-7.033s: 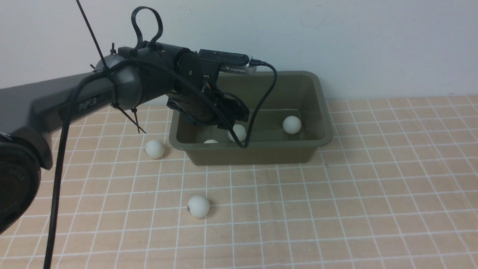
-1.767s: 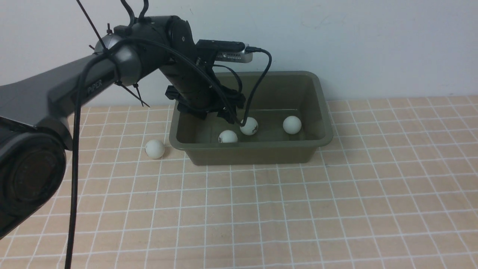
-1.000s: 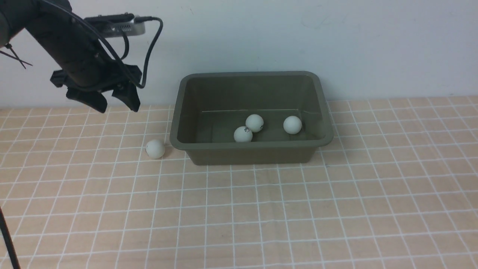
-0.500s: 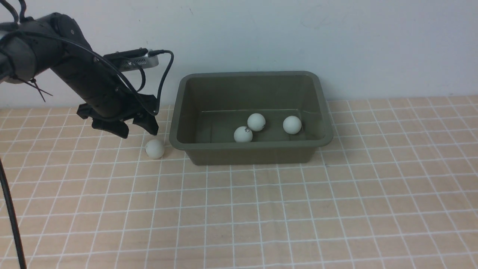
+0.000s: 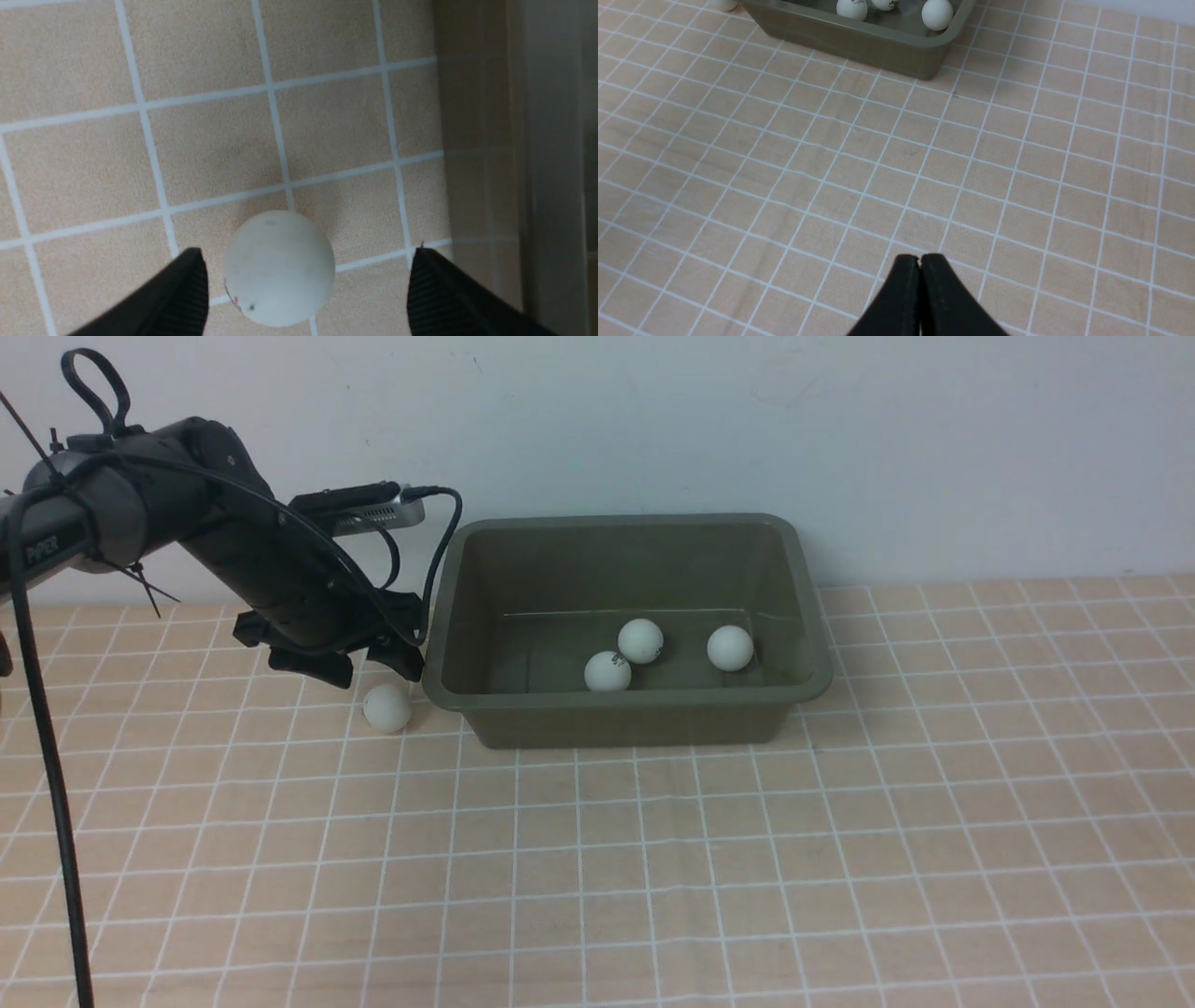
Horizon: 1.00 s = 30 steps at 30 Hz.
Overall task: Put the table tennis balls into the box on the light coffee tablecloth.
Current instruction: 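Reach for and grasp a ping pong ball on the table beside the basket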
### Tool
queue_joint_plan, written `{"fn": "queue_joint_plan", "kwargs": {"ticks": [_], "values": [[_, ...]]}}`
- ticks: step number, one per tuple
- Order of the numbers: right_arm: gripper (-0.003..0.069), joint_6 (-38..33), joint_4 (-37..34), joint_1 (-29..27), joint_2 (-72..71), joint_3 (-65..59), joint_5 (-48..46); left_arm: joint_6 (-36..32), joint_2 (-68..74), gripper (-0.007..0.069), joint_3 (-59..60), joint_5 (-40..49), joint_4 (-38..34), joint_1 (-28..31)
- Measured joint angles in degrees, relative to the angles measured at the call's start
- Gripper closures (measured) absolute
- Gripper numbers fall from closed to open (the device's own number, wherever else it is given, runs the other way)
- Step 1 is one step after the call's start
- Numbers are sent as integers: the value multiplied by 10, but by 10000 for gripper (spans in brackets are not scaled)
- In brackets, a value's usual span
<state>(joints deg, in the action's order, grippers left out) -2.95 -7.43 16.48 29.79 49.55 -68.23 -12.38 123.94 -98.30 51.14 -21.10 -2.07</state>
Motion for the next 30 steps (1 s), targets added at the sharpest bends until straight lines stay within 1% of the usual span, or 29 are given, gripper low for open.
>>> {"fn": "queue_joint_plan", "kwargs": {"ticks": [13, 30], "values": [[674, 0, -1, 0, 0, 0, 17, -5, 1, 146, 0, -12, 11, 0], [674, 0, -2, 0, 0, 0, 26, -7, 42, 145, 0, -13, 8, -4]]}}
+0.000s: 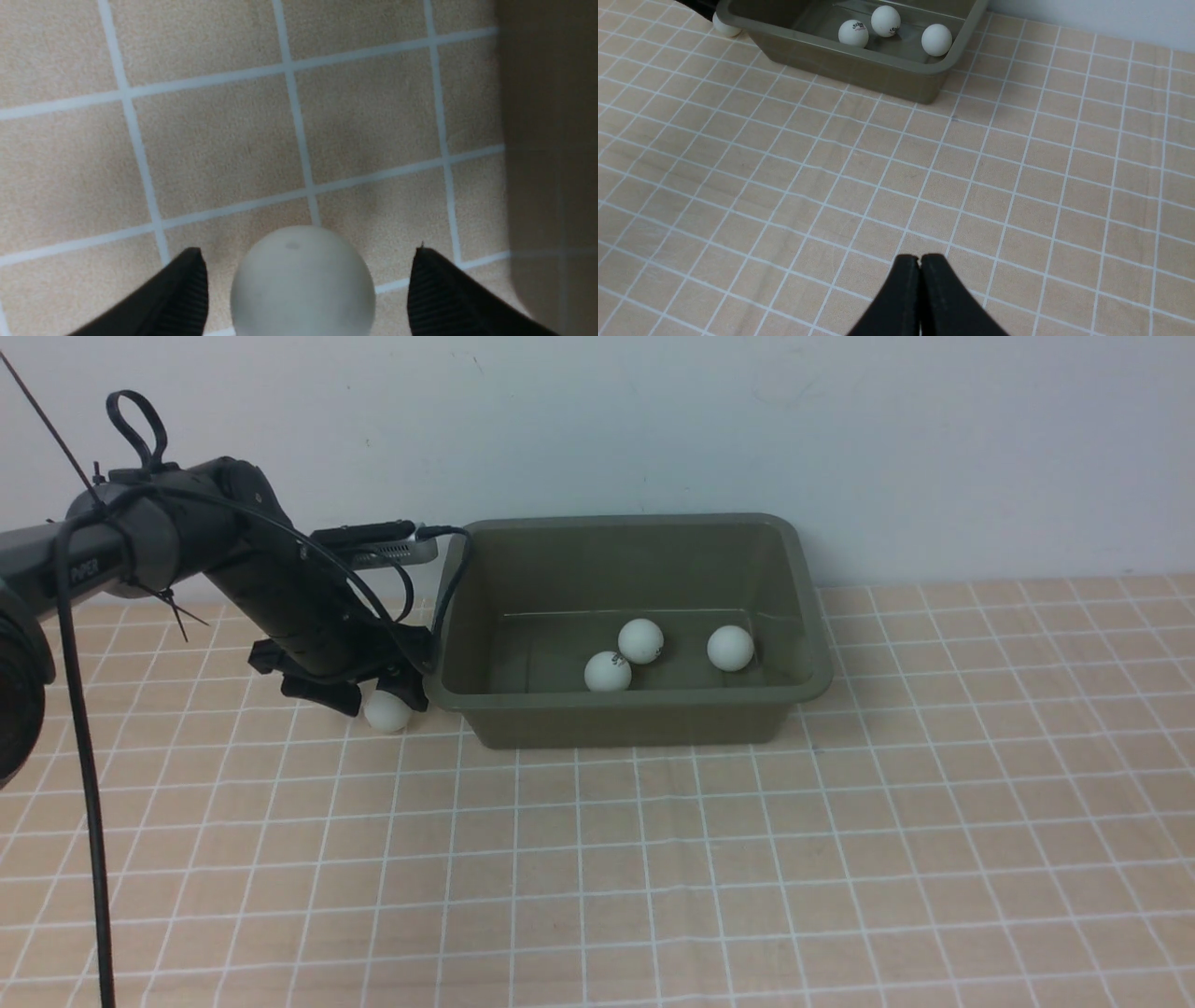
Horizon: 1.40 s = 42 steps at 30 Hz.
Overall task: Put the table tennis balls into the box on the light coffee tablecloth.
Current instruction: 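Reach for and grasp a ping pong ball on the table beside the basket, then drop the ball into the bin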
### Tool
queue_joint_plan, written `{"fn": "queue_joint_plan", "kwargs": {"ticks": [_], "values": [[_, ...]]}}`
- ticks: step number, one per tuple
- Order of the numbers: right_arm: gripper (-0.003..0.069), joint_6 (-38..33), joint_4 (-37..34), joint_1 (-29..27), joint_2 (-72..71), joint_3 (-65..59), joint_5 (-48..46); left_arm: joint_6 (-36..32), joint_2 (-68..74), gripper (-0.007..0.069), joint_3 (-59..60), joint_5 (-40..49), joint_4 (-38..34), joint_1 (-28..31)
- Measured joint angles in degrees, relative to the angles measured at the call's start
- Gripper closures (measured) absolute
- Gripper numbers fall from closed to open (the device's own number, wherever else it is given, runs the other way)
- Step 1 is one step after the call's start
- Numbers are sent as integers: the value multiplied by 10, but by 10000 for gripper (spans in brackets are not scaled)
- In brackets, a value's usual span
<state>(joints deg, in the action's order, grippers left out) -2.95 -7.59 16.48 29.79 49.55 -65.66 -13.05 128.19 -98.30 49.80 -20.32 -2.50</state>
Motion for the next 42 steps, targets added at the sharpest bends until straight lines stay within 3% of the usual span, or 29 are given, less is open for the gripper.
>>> {"fn": "queue_joint_plan", "kwargs": {"ticks": [5, 11, 20, 23, 29, 31, 35, 42], "values": [[674, 0, 0, 0, 0, 0, 0, 1, 5, 160, 0, 0, 0, 0], [674, 0, 0, 0, 0, 0, 0, 23, 5, 307, -13, 25, 23, 0], [674, 0, 0, 0, 0, 0, 0, 76, 5, 305, -194, 193, 169, 1], [674, 0, 0, 0, 0, 0, 0, 93, 5, 305, -279, 203, 156, -3], [674, 0, 2, 0, 0, 0, 0, 34, 0, 305, -347, 206, 27, -78], [674, 0, 2, 0, 0, 0, 0, 19, 8, 305, -348, 209, 16, -109], [674, 0, 2, 0, 0, 0, 0, 8, 37, 305, -348, 210, 55, -162], [674, 0, 2, 0, 0, 0, 0, 11, 80, 305, -348, 210, 106, -189]]}}
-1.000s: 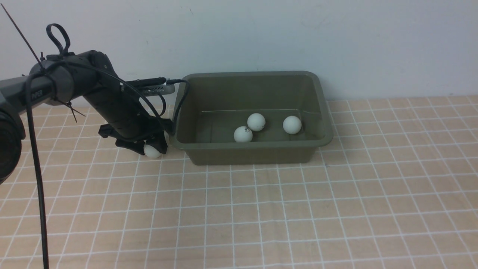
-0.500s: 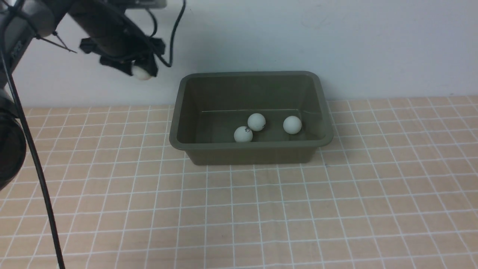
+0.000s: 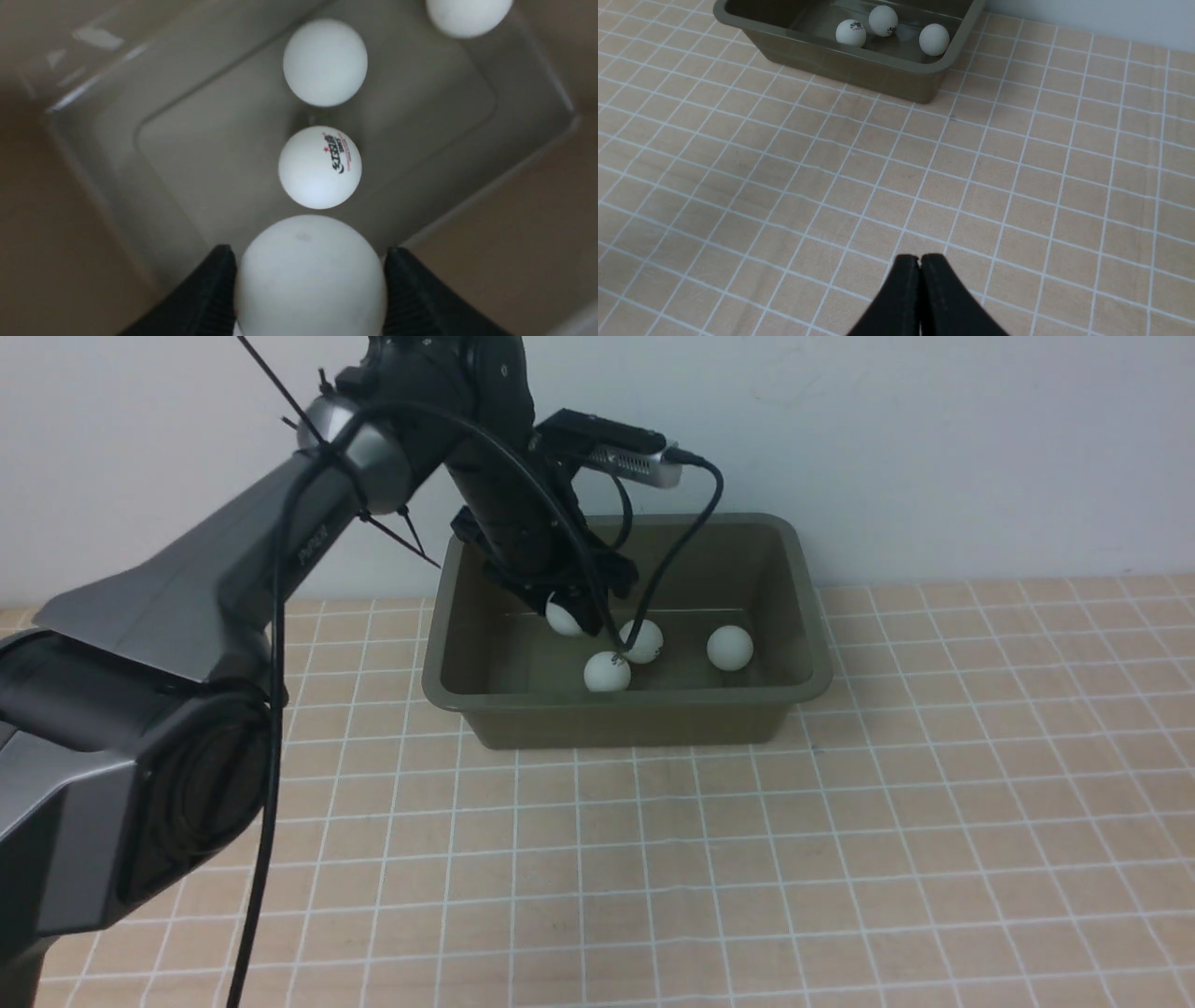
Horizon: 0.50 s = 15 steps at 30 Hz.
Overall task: Put the table tennis balls into the box on the light coffee tablecloth.
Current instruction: 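Drop the ball into the bin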
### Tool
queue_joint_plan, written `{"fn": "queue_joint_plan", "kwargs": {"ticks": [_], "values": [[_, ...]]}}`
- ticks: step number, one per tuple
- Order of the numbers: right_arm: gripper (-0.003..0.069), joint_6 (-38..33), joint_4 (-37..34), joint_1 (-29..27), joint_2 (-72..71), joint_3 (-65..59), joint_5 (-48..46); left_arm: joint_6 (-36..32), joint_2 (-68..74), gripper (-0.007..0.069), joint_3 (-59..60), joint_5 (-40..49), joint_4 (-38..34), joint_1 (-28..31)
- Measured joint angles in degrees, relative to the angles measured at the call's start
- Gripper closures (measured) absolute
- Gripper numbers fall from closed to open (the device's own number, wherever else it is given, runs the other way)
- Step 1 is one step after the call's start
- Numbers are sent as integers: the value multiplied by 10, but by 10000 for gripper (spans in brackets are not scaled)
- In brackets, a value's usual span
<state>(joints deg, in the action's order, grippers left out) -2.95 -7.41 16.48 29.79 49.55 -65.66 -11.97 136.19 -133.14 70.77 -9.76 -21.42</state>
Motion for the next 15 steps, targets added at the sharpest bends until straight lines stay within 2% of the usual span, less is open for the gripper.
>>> {"fn": "queue_joint_plan", "kwargs": {"ticks": [4, 11, 15], "values": [[674, 0, 0, 0, 0, 0, -1, 1, 11, 291, 0, -2, 0, -2], [674, 0, 0, 0, 0, 0, -15, 27, 22, 179, 0, -9, 12, -2], [674, -1, 1, 0, 0, 0, -17, 30, 17, 176, 0, -6, 17, -2]]}}
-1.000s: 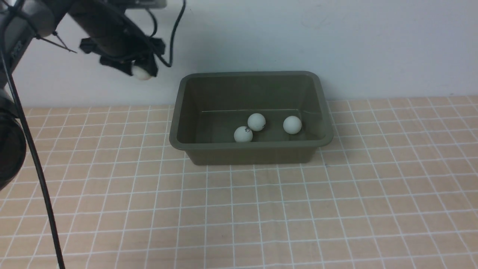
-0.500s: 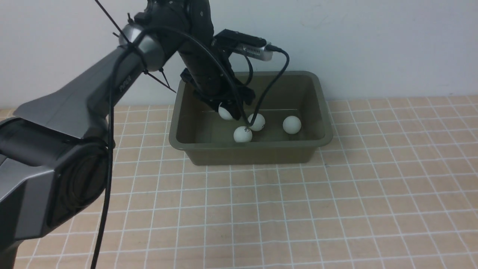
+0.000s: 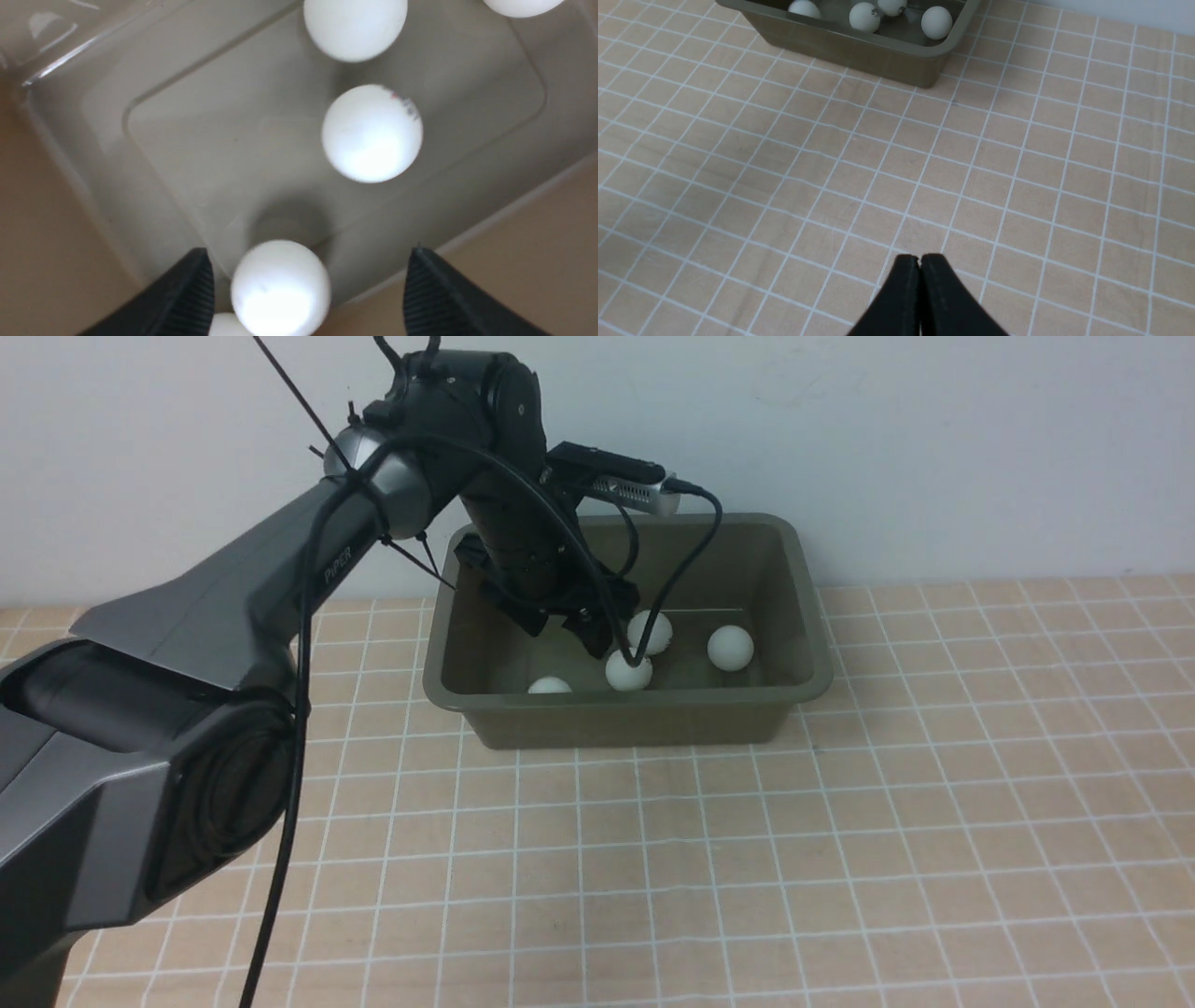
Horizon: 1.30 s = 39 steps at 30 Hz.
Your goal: Put the table tennis balls into the box on the light coffee tablecloth.
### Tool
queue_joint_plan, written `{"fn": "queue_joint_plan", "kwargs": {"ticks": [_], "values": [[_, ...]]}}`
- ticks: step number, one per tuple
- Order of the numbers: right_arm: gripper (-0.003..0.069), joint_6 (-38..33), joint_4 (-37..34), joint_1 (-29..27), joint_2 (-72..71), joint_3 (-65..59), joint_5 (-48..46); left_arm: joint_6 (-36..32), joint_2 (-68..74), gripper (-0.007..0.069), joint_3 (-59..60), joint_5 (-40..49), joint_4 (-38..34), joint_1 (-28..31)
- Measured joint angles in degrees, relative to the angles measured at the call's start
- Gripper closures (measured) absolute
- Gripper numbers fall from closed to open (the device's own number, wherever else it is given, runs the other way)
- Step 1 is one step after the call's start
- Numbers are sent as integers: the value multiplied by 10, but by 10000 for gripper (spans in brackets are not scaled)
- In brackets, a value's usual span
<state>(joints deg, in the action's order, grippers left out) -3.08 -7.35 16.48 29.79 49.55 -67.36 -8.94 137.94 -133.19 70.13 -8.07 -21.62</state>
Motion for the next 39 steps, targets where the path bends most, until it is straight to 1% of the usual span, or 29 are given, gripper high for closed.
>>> {"fn": "queue_joint_plan", "kwargs": {"ticks": [4, 5, 7, 10, 11, 13, 16, 17, 18, 20, 22, 24, 28, 32, 35, 39], "values": [[674, -11, 15, 0, 0, 0, 8, 3, -14, 246, -7, 5, 8, 0], [674, -15, 27, 0, 0, 0, 21, 3, -28, 313, -10, 7, 14, 0], [674, -15, 46, 0, -3, -1, 47, 3, -51, 407, -13, 9, 23, 0], [674, -13, 73, 0, -22, -10, 90, 3, -95, 593, -13, 13, 27, 0], [674, -8, 85, 0, -31, -17, 103, 3, -111, 634, -13, 13, 29, 0], [674, 11, 113, 0, -52, -35, 122, 3, -141, 675, -14, 14, 29, -1], [674, 52, 166, 0, -93, -77, 131, 2, -188, 693, -15, 15, 24, -3], [674, 56, 170, 0, -96, -81, 131, 1, -195, 693, -15, 15, 24, -3], [674, 81, 196, 0, -117, -103, 132, -5, -217, 693, -16, 16, 23, -5], [674, 115, 223, 0, -147, -131, 132, -15, -245, 693, -16, 17, 22, -12], [674, 146, 244, 0, -176, -161, 132, -28, -276, 693, -16, 19, 20, -22], [674, 163, 250, 0, -203, -182, 131, -33, -300, 693, -16, 19, 19, -33], [674, 178, 254, 0, -234, -194, 128, -34, -339, 693, -2, 25, 18, -57], [674, 180, 279, 0, -243, -194, 117, -34, -373, 693, 36, 29, 20, -75], [674, 180, 292, 0, -243, -194, 90, -34, -389, 693, 64, 29, 17, -81], [674, 180, 295, 0, -243, -194, 64, -22, -391, 693, 72, 30, 12, -82]]}}
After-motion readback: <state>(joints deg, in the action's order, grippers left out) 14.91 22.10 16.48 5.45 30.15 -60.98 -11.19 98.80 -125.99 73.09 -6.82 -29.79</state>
